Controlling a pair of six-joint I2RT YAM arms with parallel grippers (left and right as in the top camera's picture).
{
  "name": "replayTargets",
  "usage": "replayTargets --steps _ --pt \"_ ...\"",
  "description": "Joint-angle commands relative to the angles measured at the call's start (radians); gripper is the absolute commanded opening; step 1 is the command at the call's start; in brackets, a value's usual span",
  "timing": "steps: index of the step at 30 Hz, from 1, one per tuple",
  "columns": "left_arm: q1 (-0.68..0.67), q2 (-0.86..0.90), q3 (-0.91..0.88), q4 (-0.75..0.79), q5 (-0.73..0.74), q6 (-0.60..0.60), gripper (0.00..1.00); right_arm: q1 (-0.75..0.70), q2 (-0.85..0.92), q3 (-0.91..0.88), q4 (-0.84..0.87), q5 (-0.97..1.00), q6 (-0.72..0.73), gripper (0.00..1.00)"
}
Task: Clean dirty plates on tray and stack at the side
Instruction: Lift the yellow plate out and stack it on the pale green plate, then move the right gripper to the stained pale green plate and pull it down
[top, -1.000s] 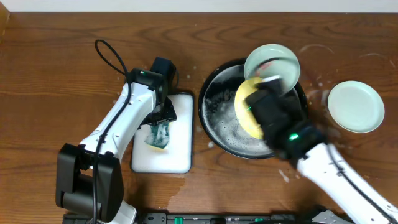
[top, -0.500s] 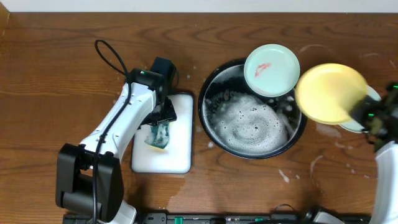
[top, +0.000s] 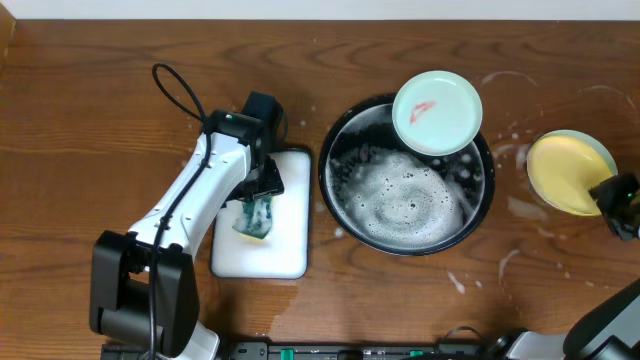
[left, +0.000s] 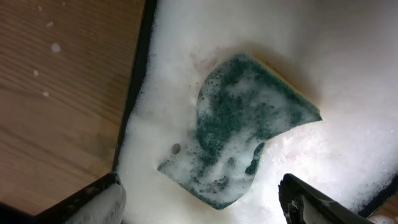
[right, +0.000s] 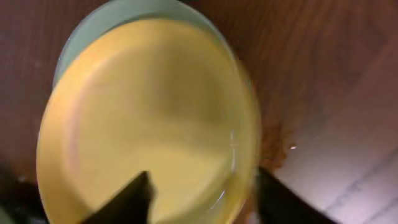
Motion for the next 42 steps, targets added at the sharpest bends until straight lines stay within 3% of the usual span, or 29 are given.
replayTargets --steps 1,5,7,14,17,18,22,30,31,34,40,42 --pt "0.0 -0.002 -0.003 -0.006 -0.013 0.007 0.81 0.031 -0.039 0.016 0.042 -0.176 -0.06 0.6" --pt "0.001 -0.002 -0.003 -0.006 -0.013 0.007 0.81 0.165 -0.132 0.016 0.136 -0.47 -0.152 0.71" --pt "0.0 -0.002 -0.003 -0.006 -0.013 0.007 0.81 0.249 -0.176 0.016 0.13 -0.462 -0.182 0.71" --pt "0.0 -0.002 -0.003 -0.006 -0.013 0.007 0.81 0.702 -0.201 0.016 0.061 -0.016 -0.253 0.72" --pt "0.001 -0.002 -0.003 -0.006 -0.013 0.007 0.81 0.817 -0.115 0.016 0.08 0.178 -0.251 0.83" --pt "0.0 -0.002 -0.003 -0.006 -0.013 0.007 0.81 0.828 -0.08 0.016 0.101 0.183 -0.243 0.82" --pt "0.0 -0.002 -0.003 -0.006 -0.013 0.007 0.81 0.805 0.06 0.016 0.192 0.181 -0.193 0.67" --pt "0.001 -0.002 -0.003 -0.006 -0.013 0.007 0.81 0.748 0.227 0.016 0.33 0.105 -0.033 0.63" --pt "0.0 -0.002 -0.003 -0.006 -0.013 0.007 0.81 0.748 0.251 0.016 0.347 0.11 -0.011 0.56" --pt "0.001 -0.002 -0.003 -0.006 -0.013 0.007 0.81 0.748 0.288 0.016 0.349 0.122 0.026 0.51" --pt "0.0 -0.002 -0.003 -0.006 -0.013 0.007 0.81 0.748 0.354 0.016 0.338 0.146 0.026 0.05" --pt "0.0 -0.002 -0.003 -0.006 -0.013 0.007 0.81 0.749 0.337 0.016 0.31 0.135 0.026 0.01"
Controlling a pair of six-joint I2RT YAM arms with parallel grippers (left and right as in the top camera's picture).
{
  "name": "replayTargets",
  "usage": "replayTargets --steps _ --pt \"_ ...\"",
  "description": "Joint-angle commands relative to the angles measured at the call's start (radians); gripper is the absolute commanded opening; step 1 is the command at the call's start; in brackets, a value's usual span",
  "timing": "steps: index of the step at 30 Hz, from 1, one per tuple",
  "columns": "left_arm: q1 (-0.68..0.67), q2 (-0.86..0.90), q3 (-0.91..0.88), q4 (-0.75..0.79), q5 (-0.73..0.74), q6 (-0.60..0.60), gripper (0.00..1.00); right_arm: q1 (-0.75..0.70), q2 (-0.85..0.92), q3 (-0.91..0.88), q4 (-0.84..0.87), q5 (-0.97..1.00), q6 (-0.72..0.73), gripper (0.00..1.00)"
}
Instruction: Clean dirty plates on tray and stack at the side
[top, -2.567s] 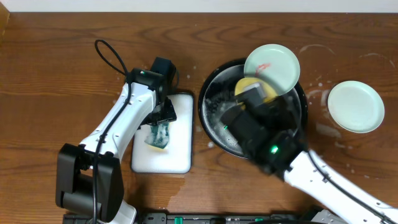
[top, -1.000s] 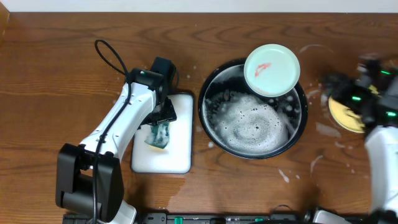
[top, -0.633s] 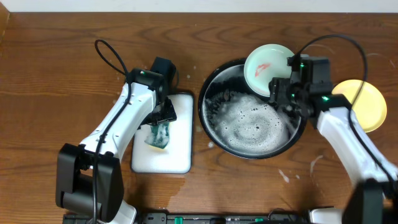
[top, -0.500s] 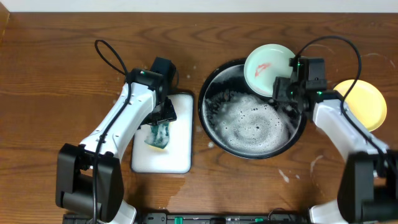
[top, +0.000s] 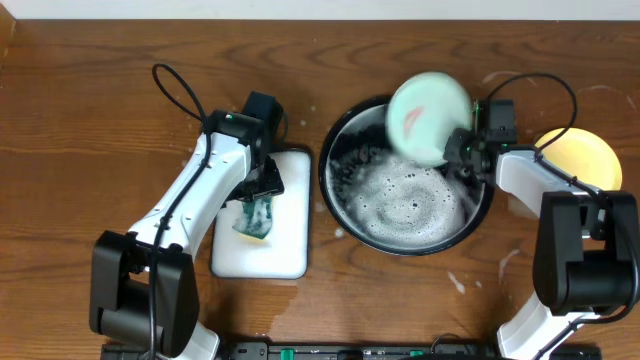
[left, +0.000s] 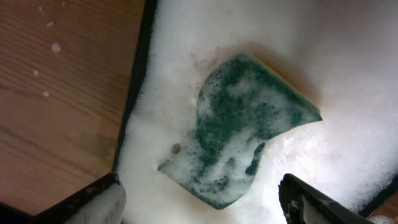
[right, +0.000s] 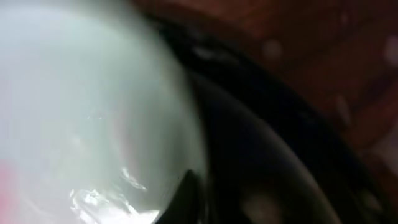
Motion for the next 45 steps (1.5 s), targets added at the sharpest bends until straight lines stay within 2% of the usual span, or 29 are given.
replayTargets --steps 1,9,13,18,19,20,21,22,23,24,26,28,33,35,36,37,38,40,43,45 --pt "0.0 -0.002 -0.003 -0.006 -0.013 0.007 0.81 0.001 0.003 -0.009 -0.065 0.012 0.007 0.01" --pt "0.001 -0.002 -0.003 -0.006 -0.013 0.007 0.81 0.014 -0.214 -0.009 -0.27 0.009 -0.037 0.01" --pt "0.0 -0.002 -0.003 -0.006 -0.013 0.007 0.81 0.025 -0.298 -0.01 -0.453 0.005 0.02 0.01" --pt "0.001 -0.002 -0.003 -0.006 -0.013 0.007 0.81 0.071 -0.307 -0.013 -0.621 0.004 0.124 0.01" --pt "0.001 -0.002 -0.003 -0.006 -0.013 0.007 0.81 0.083 -0.305 -0.017 -0.631 -0.004 0.144 0.08" --pt "0.0 -0.002 -0.003 -0.006 -0.013 0.007 0.81 0.094 -0.304 -0.022 -0.631 -0.019 0.151 0.35" --pt "0.0 -0.002 -0.003 -0.006 -0.013 0.007 0.81 0.106 -0.304 -0.027 -0.629 -0.038 0.158 0.51" --pt "0.0 -0.002 -0.003 -0.006 -0.013 0.007 0.81 0.116 -0.304 -0.029 -0.625 -0.052 0.158 0.59" --pt "0.001 -0.002 -0.003 -0.006 -0.012 0.007 0.81 0.126 -0.304 -0.03 -0.622 -0.067 0.158 0.62" --pt "0.0 -0.002 -0.003 -0.006 -0.013 0.007 0.81 0.134 -0.304 -0.03 -0.615 -0.08 0.158 0.62" --pt "0.001 -0.002 -0.003 -0.006 -0.013 0.007 0.81 0.14 -0.305 -0.03 -0.587 -0.093 0.156 0.56" --pt "0.001 -0.002 -0.003 -0.006 -0.013 0.007 0.81 0.135 -0.305 -0.03 -0.534 -0.092 0.082 0.51" --pt "0.001 -0.002 -0.003 -0.006 -0.013 0.007 0.81 0.11 -0.305 -0.028 -0.392 -0.064 -0.37 0.38" --pt "0.001 -0.002 -0.003 -0.006 -0.013 0.007 0.81 0.104 -0.303 -0.028 -0.367 -0.015 -0.528 0.4" --pt "0.0 -0.002 -0.003 -0.006 -0.013 0.007 0.81 0.102 -0.297 -0.028 -0.355 0.012 -0.574 0.45" --pt "0.001 -0.002 -0.003 -0.006 -0.013 0.007 0.81 0.1 -0.292 -0.028 -0.346 0.026 -0.602 0.57" --pt "0.0 -0.002 -0.003 -0.006 -0.013 0.007 0.81 0.097 -0.285 -0.029 -0.338 0.03 -0.62 0.58" --pt "0.001 -0.002 -0.003 -0.006 -0.013 0.007 0.81 0.096 -0.262 -0.03 -0.328 0.027 -0.626 0.39" --pt "0.0 -0.002 -0.003 -0.006 -0.013 0.007 0.81 0.097 -0.212 -0.032 -0.328 0.029 -0.626 0.41" --pt "0.0 -0.002 -0.003 -0.006 -0.013 0.007 0.81 0.093 -0.166 -0.032 -0.317 0.05 -0.626 0.48"
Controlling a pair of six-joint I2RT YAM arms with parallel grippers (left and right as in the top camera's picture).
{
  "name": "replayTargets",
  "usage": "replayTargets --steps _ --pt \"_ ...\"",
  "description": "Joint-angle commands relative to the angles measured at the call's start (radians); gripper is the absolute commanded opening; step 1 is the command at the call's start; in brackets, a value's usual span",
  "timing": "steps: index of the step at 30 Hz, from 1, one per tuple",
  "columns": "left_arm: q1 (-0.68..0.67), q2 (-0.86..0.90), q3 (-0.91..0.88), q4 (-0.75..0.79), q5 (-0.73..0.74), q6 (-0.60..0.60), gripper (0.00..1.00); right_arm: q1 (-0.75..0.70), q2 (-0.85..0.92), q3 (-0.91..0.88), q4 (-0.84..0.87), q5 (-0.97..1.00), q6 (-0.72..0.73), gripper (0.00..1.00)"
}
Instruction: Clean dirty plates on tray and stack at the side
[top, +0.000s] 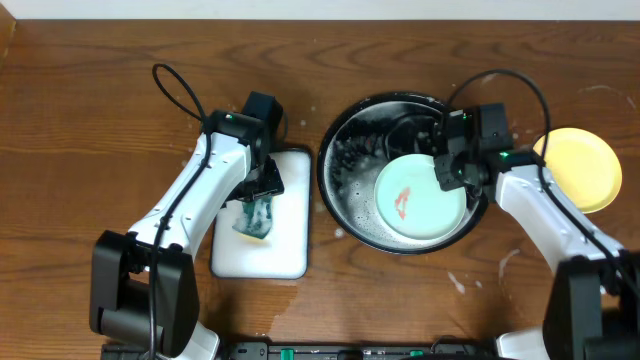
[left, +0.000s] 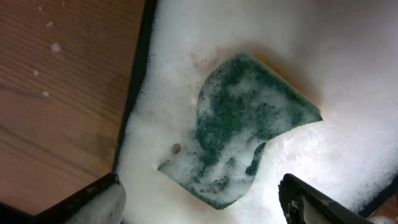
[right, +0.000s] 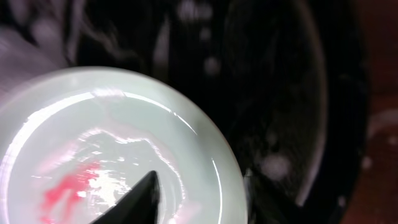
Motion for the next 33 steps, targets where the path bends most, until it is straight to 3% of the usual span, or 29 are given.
replayTargets --steps 1,4,6,8,17,24,32,33 --pt "0.001 -0.002 -0.003 -0.006 -0.013 0.007 0.81 -0.022 0.086 -0.006 0.017 0.063 -0.063 0.49" --pt "0.0 -0.002 -0.003 -0.006 -0.013 0.007 0.81 -0.035 0.139 -0.006 0.025 0.099 -0.056 0.39" --pt "0.0 -0.002 -0.003 -0.006 -0.013 0.007 0.81 -0.035 0.146 -0.006 0.017 0.086 -0.024 0.15" --pt "0.0 -0.002 -0.003 -0.006 -0.013 0.007 0.81 -0.034 0.137 -0.005 0.013 0.046 0.02 0.01" --pt "0.0 -0.002 -0.003 -0.006 -0.013 0.007 0.81 -0.034 0.023 -0.005 -0.011 -0.056 0.233 0.01" --pt "0.0 -0.002 -0.003 -0.006 -0.013 0.007 0.81 -0.032 -0.031 -0.005 -0.074 -0.109 0.512 0.01" --pt "0.0 -0.002 -0.003 0.0 -0.012 0.006 0.81 -0.015 0.039 -0.007 -0.125 -0.076 0.529 0.01" --pt "0.0 -0.002 -0.003 0.006 -0.012 0.006 0.81 -0.012 0.056 -0.007 -0.126 -0.076 0.526 0.11"
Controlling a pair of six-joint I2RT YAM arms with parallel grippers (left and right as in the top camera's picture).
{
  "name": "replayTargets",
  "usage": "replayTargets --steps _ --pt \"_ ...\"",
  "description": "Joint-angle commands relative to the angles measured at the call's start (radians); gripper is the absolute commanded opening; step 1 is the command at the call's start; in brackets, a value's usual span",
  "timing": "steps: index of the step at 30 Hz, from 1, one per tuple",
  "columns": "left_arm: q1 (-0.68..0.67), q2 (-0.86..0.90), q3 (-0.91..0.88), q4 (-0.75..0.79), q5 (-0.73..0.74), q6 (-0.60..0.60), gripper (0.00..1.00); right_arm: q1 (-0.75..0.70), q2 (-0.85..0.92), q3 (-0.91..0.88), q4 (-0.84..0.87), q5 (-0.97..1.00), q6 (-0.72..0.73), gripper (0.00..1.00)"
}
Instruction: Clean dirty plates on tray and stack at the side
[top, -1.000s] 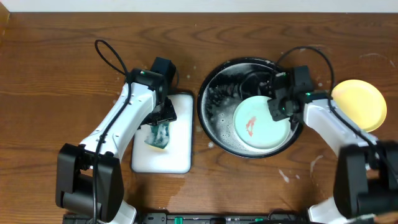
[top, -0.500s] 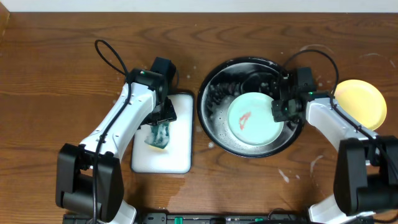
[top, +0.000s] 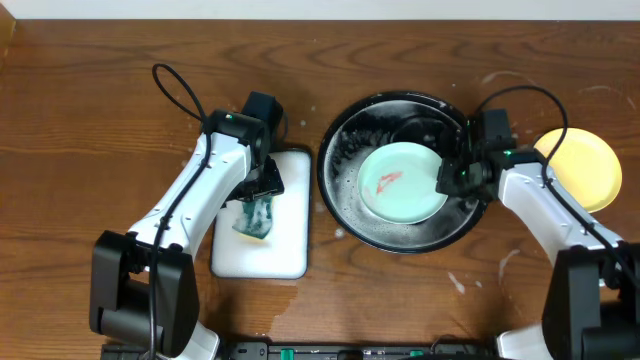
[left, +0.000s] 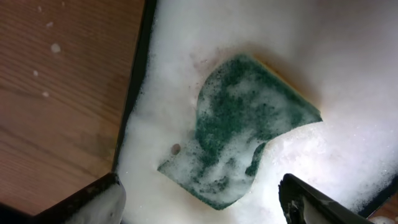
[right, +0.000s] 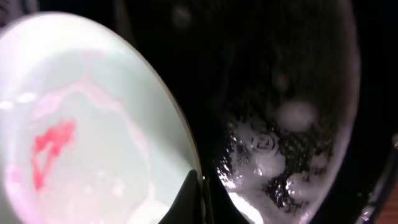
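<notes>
A pale green plate (top: 402, 181) with a red smear (right: 50, 146) lies inside the black basin (top: 340, 205). My right gripper (top: 452, 178) is shut on the plate's right rim, one finger (right: 188, 198) over its upper face. A yellow plate (top: 583, 166) rests on the table at the far right. A soapy green sponge (left: 249, 127) lies on the white foam-covered tray (top: 290, 255). My left gripper (left: 202, 199) hangs open just over the sponge, its fingers (left: 99, 199) astride the sponge's near end.
The basin holds dark water and foam (right: 292, 118). Water splashes mark the wood (top: 505, 262) around the basin and the yellow plate. A black cable (top: 175, 85) loops behind the left arm.
My right gripper has shifted the green plate from the basin's lower right toward its middle, and turned it so the smear lies at the upper left. The left arm is unmoved.
My right gripper was at the yellow plate at the far right while the smeared green plate leaned on the basin's back rim. Then it gripped that plate at the rim. Then the plate lay down in the basin's water, and now sits at its middle.
</notes>
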Motion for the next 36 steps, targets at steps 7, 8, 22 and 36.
replayTargets --steps 7,8,22,36 --pt "0.0 -0.002 -0.003 0.014 -0.007 0.006 0.81 0.022 0.082 -0.001 0.038 0.006 -0.224 0.16" --pt "0.0 -0.002 -0.003 0.014 -0.001 0.006 0.97 0.022 0.082 -0.001 0.042 0.006 -0.227 0.12" --pt "0.0 -0.001 -0.035 0.045 0.047 0.041 0.98 0.021 0.088 -0.086 0.155 -0.004 -0.161 0.01" --pt "0.0 0.0 -0.37 0.533 0.048 0.202 0.41 0.015 0.088 -0.099 0.172 -0.002 -0.148 0.01"
